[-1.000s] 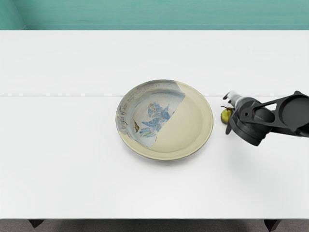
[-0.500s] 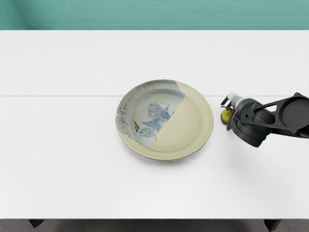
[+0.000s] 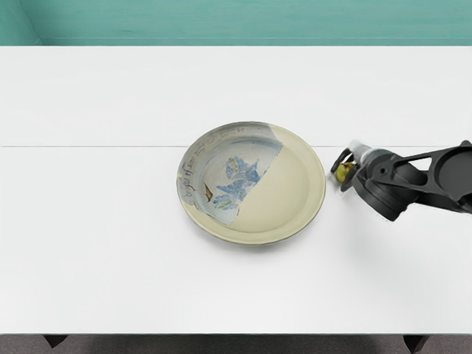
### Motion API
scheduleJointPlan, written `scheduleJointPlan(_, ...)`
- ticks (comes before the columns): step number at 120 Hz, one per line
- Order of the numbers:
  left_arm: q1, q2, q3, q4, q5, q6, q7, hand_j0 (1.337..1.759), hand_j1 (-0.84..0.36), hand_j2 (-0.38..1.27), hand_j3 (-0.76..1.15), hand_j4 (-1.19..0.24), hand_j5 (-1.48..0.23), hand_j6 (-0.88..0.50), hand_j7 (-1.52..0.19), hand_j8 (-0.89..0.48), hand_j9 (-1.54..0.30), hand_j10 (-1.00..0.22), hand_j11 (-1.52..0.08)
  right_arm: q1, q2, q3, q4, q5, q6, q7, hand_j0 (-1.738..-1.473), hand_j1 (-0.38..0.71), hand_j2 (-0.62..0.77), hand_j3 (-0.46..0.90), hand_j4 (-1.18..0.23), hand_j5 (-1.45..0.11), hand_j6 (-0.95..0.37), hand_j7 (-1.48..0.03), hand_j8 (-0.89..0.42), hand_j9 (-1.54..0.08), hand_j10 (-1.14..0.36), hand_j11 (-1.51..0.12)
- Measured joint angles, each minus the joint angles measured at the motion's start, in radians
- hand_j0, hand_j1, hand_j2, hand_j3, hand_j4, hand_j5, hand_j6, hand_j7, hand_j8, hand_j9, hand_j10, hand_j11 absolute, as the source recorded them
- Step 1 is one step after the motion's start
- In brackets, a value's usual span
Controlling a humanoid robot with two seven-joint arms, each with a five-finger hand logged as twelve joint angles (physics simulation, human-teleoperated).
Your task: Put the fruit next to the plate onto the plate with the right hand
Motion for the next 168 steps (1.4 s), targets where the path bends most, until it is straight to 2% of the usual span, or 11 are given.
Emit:
scheduleJointPlan(14,0.000,0.000,0.000,0.000,0.000,0.000,0.000,1.658,0.34,0.00,0.00,0.00,-0.01,0.00,-0.01,0.00,-0.01,0.00,-0.01,0.000,-0.109,0.112,-0.017,-0.001,0.070,0.001,-1.645,0.35,0.15,0.00,-0.84,-1.11,-0.36,-1.11,-0.29,-1.19,-0.64,-1.15)
scheduleJointPlan(30,0.000,0.000,0.000,0.000,0.000,0.000,0.000,1.658,0.34,0.00,0.00,0.00,-0.01,0.00,-0.01,0.00,-0.01,0.00,-0.01,-0.007,-0.244,0.273,-0.032,0.007,0.375,0.000,-1.642,0.34,0.14,0.00,-0.85,-1.12,-0.35,-1.12,-0.31,-1.18,-0.65,-1.17)
scheduleJointPlan(54,0.000,0.000,0.000,0.000,0.000,0.000,0.000,1.658,0.34,0.00,0.00,0.00,-0.01,0.00,-0.01,0.00,-0.01,0.00,-0.01,-0.027,-0.298,0.452,-0.036,0.084,0.751,0.000,-1.643,0.35,0.16,0.00,-0.86,-1.15,-0.34,-1.13,-0.30,-1.18,-0.63,-1.19)
scheduleJointPlan(73,0.000,0.000,0.000,0.000,0.000,0.000,0.000,1.658,0.34,0.00,0.00,0.00,-0.01,0.00,-0.01,0.00,-0.01,0.00,-0.01,-0.040,-0.221,0.522,-0.043,0.097,0.820,0.000,-1.643,0.36,0.16,0.00,-0.86,-1.15,-0.33,-1.13,-0.29,-1.18,-0.62,-1.19)
scheduleJointPlan(94,0.000,0.000,0.000,0.000,0.000,0.000,0.000,1.658,0.34,0.00,0.00,0.00,-0.01,0.00,-0.01,0.00,-0.01,0.00,-0.01,-0.068,-0.047,0.540,-0.118,0.080,0.813,0.000,-1.645,0.37,0.17,0.00,-0.86,-1.16,-0.32,-1.13,-0.28,-1.19,-0.61,-1.20)
scheduleJointPlan(110,0.004,0.000,0.000,0.000,0.000,0.000,0.000,1.658,0.34,0.00,0.00,0.00,-0.01,0.00,-0.01,0.00,-0.01,0.00,-0.01,-0.076,0.027,0.544,-0.160,0.052,0.785,0.000,-1.645,0.37,0.19,0.00,-0.85,-1.16,-0.33,-1.13,-0.29,-1.18,-0.61,-1.19)
scheduleJointPlan(114,0.016,0.000,0.000,0.000,0.000,0.000,0.000,1.658,0.34,0.00,0.00,0.00,-0.01,0.00,-0.01,0.00,-0.01,0.00,-0.01,-0.079,0.035,0.550,-0.169,0.048,0.779,0.000,-1.647,0.35,0.16,0.00,-0.80,-1.09,-0.33,-1.06,-0.29,-1.10,-0.59,-1.11)
scheduleJointPlan(124,0.018,0.000,0.000,0.000,0.000,0.000,0.000,1.658,0.34,0.00,0.00,0.00,-0.01,0.00,-0.01,0.00,-0.01,0.00,-0.01,-0.099,0.046,0.573,-0.189,0.043,0.750,0.001,-1.650,0.12,0.10,0.00,-0.53,-0.73,-0.23,-0.71,-0.20,-0.74,-0.40,-0.74)
scheduleJointPlan(136,0.025,0.000,0.000,0.000,0.000,0.000,0.000,1.658,0.34,0.00,0.00,0.00,-0.01,0.00,-0.01,0.00,-0.01,0.00,-0.01,-0.112,0.052,0.585,-0.198,0.042,0.735,0.001,-1.653,-0.06,0.06,0.00,-0.33,-0.45,-0.14,-0.43,-0.12,-0.45,-0.24,-0.46)
scheduleJointPlan(154,0.023,0.000,-0.002,-0.001,-0.001,0.000,0.000,1.658,0.34,0.00,0.00,0.00,-0.01,0.00,-0.01,0.00,-0.01,0.00,-0.01,-0.117,0.030,0.609,-0.197,0.055,0.774,0.001,-1.656,-0.21,0.03,0.00,-0.16,-0.21,-0.07,-0.21,-0.06,-0.22,-0.12,-0.22)
scheduleJointPlan(168,0.021,0.000,-0.004,0.000,-0.002,0.000,0.000,1.658,0.34,0.00,0.00,0.00,-0.01,0.00,-0.01,0.00,-0.01,0.00,-0.01,-0.118,-0.128,0.681,-0.192,0.156,0.975,0.001,-1.657,-0.27,0.02,0.00,-0.09,-0.12,-0.04,-0.12,-0.03,-0.12,-0.07,-0.12)
